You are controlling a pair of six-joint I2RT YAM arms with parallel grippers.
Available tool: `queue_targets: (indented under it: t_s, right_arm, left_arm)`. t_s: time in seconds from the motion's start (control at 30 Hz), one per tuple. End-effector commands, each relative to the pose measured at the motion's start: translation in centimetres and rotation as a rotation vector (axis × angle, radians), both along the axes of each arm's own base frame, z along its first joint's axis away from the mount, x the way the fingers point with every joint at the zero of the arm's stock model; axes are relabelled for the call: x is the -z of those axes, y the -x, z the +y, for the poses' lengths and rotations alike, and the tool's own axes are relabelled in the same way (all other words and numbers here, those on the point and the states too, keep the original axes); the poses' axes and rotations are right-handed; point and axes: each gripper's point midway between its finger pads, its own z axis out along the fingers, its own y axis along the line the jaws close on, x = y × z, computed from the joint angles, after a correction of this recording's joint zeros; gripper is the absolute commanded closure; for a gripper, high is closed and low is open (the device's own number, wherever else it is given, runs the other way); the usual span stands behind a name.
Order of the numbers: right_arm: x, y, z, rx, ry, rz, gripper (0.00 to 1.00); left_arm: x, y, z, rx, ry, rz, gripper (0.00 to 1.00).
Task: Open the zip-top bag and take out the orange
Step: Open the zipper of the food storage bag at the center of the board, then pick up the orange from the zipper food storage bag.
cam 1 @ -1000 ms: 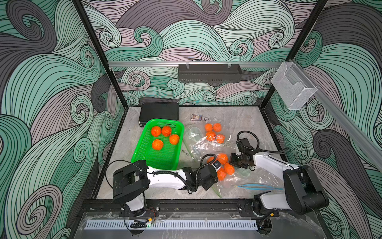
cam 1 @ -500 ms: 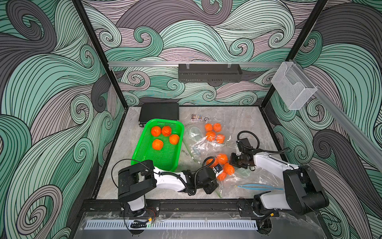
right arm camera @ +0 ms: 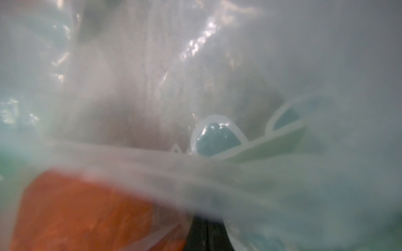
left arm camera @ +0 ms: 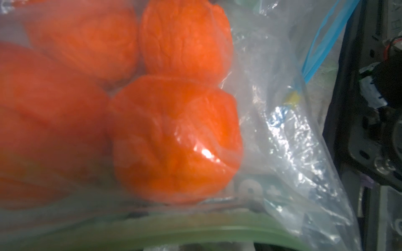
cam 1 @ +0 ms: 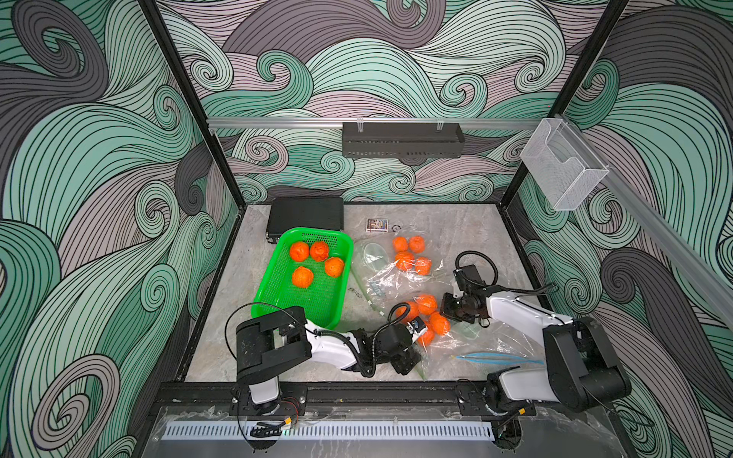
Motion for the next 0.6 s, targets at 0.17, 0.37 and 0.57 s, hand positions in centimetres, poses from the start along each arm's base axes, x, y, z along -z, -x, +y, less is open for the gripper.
queue_targets:
  t_s: [0.17,0.37,0.57]
  right_arm:
    - [0.5,1.1,0.1,-0.004,-0.015,0.035,0.95]
    - [0.6,1.2,0.0,-0.005,-0.015,0.036,0.95]
    - [0.5,1.1,0.1,-0.008,-0.018,0.035,0.95]
  left_arm:
    - [-5.4,-2.2,-2.1,-0.032,0.114,-0.136,0.26]
    - [-6.9,-2.9,-3.3,-0.024,0.135,-0.164,0.22]
    - [-5.4,-3.0,-4.2,-0.012,0.097,-0.145,0.19]
